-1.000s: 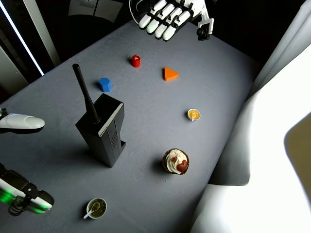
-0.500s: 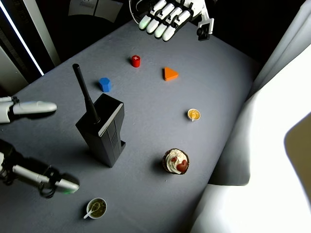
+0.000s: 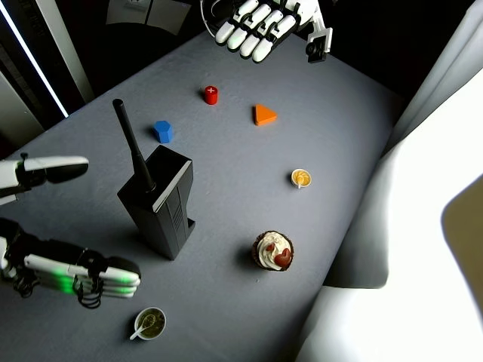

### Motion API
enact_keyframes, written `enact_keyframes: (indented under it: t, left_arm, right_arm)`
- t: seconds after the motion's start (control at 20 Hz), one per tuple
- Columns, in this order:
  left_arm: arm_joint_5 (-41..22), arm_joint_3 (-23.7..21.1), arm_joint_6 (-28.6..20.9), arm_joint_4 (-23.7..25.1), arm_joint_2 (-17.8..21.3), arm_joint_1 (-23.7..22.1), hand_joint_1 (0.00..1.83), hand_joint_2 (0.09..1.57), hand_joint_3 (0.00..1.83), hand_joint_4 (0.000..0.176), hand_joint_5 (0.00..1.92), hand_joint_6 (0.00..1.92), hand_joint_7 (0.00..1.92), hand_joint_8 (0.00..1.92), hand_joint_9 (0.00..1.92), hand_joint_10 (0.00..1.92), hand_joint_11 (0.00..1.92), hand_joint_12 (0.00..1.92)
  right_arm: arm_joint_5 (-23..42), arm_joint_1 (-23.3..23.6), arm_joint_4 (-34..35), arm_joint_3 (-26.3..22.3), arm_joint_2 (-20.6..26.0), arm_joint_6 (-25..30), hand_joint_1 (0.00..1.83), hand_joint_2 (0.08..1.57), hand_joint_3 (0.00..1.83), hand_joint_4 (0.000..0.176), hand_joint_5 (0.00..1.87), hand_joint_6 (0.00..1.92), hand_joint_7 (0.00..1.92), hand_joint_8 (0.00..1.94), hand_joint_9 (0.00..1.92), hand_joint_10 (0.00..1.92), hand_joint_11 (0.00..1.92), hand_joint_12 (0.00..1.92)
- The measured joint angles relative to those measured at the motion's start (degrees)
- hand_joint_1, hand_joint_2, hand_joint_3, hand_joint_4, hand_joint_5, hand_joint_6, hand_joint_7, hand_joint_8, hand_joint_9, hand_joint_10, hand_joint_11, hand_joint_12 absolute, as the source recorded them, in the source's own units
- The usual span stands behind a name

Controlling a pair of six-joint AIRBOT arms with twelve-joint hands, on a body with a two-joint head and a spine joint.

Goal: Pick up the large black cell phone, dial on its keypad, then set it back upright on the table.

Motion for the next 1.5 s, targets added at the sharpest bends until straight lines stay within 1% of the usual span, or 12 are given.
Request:
enact_keyframes:
  t: [0.15, 0.25, 0.65, 0.7, 0.8, 0.9, 1.0, 1.15, 1.2, 1.25, 1.45, 1.5]
  left_arm:
    - [-0.1, 0.0, 0.0, 0.0, 0.0, 0.0, 0.00, 1.11, 0.00, 0.000, 0.11, 0.00, 0.10, 0.00, 0.09, 0.00, 0.00, 0.31]
    - [-0.1, 0.0, 0.0, 0.0, 0.0, -0.1, 0.00, 1.12, 0.00, 0.000, 0.08, 0.00, 0.06, 0.00, 0.07, 0.00, 0.00, 0.24]
    - [-0.6, 0.5, 0.1, -0.3, 0.0, -0.4, 0.00, 1.12, 0.00, 0.000, 0.11, 0.00, 0.08, 0.00, 0.07, 0.00, 0.00, 0.21]
    - [-0.5, 0.5, 0.1, -0.3, 0.0, -0.4, 0.00, 1.12, 0.00, 0.000, 0.11, 0.00, 0.08, 0.00, 0.07, 0.00, 0.00, 0.20]
    - [-0.6, 0.5, 0.1, -0.3, 0.0, -0.4, 0.00, 1.12, 0.00, 0.000, 0.11, 0.00, 0.09, 0.00, 0.08, 0.00, 0.00, 0.22]
    - [-0.6, 0.5, 0.1, -0.3, 0.0, -0.4, 0.00, 1.12, 0.00, 0.000, 0.12, 0.00, 0.10, 0.01, 0.08, 0.00, 0.00, 0.25]
    - [-0.6, 0.5, 0.1, -0.3, 0.0, -0.4, 0.00, 1.12, 0.00, 0.000, 0.13, 0.00, 0.11, 0.00, 0.08, 0.00, 0.00, 0.24]
    - [-0.6, 0.5, 0.1, -0.3, 0.0, -0.5, 0.00, 1.12, 0.00, 0.000, 0.14, 0.00, 0.12, 0.00, 0.10, 0.00, 0.00, 0.31]
    - [-0.6, 0.5, 0.1, -0.3, 0.0, -0.5, 0.00, 1.12, 0.00, 0.000, 0.14, 0.00, 0.12, 0.00, 0.09, 0.00, 0.00, 0.31]
    - [-0.6, 0.5, 0.1, -0.3, 0.0, -0.5, 0.00, 1.12, 0.00, 0.000, 0.13, 0.00, 0.11, 0.00, 0.09, 0.00, 0.00, 0.31]
    - [-0.6, 0.5, 0.1, -0.3, 0.0, -0.6, 0.00, 1.12, 0.00, 0.000, 0.12, 0.00, 0.13, 0.00, 0.11, 0.00, 0.00, 0.34]
    - [-0.6, 0.5, 0.1, -0.3, 0.0, -0.6, 0.00, 1.13, 0.00, 0.000, 0.12, 0.00, 0.11, 0.00, 0.09, 0.00, 0.00, 0.28]
  right_arm:
    - [1.0, 0.1, -1.2, 0.9, -0.7, 2.0, 0.99, 1.00, 0.00, 0.000, 0.00, 0.00, 0.00, 0.00, 0.01, 0.00, 0.08, 0.04]
    - [1.0, 0.1, -2.1, 2.1, -1.3, 2.4, 0.97, 1.00, 0.00, 0.000, 0.00, 0.00, 0.00, 0.00, 0.01, 0.00, 0.07, 0.04]
    - [1.2, 1.7, -4.9, 6.5, -3.4, 4.2, 1.01, 1.00, 0.00, 0.000, 0.00, 0.00, 0.01, 0.00, 0.03, 0.00, 0.07, 0.07]
    - [1.1, 1.9, -4.9, 6.8, -3.6, 4.2, 1.00, 0.99, 0.01, 0.000, 0.00, 0.00, 0.00, 0.00, 0.03, 0.00, 0.01, 0.22]
    - [1.1, 1.9, -4.9, 7.8, -3.9, 4.2, 1.02, 0.96, 0.00, 0.000, 0.02, 0.00, 0.02, 0.00, 0.06, 0.00, 0.00, 0.38]
    - [1.1, 1.9, -4.7, 8.6, -4.2, 4.2, 1.05, 0.94, 0.00, 0.000, 0.03, 0.00, 0.03, 0.00, 0.06, 0.00, 0.00, 0.47]
    - [1.1, 1.9, -4.8, 9.4, -4.6, 4.3, 1.04, 0.94, 0.00, 0.000, 0.02, 0.00, 0.03, 0.00, 0.06, 0.00, 0.00, 0.49]
    - [1.1, 1.9, -5.1, 10.3, -4.9, 4.6, 1.08, 0.96, 0.00, 0.000, 0.02, 0.00, 0.02, 0.00, 0.05, 0.00, 0.00, 0.38]
    - [1.2, 1.9, -5.1, 10.6, -4.9, 4.7, 1.07, 0.96, 0.00, 0.000, 0.02, 0.00, 0.03, 0.00, 0.06, 0.00, 0.00, 0.37]
    - [1.2, 1.9, -4.9, 11.2, -5.1, 4.7, 1.06, 0.97, 0.00, 0.000, 0.03, 0.00, 0.04, 0.00, 0.07, 0.00, 0.00, 0.44]
    - [1.2, 1.9, -5.2, 12.5, -5.8, 4.7, 0.99, 1.01, 0.01, 0.000, 0.00, 0.00, 0.01, 0.00, 0.02, 0.00, 0.00, 0.21]
    - [1.2, 1.9, -5.3, 12.8, -6.1, 4.7, 1.01, 1.01, 0.01, 0.000, 0.00, 0.00, 0.00, 0.00, 0.01, 0.00, 0.00, 0.18]
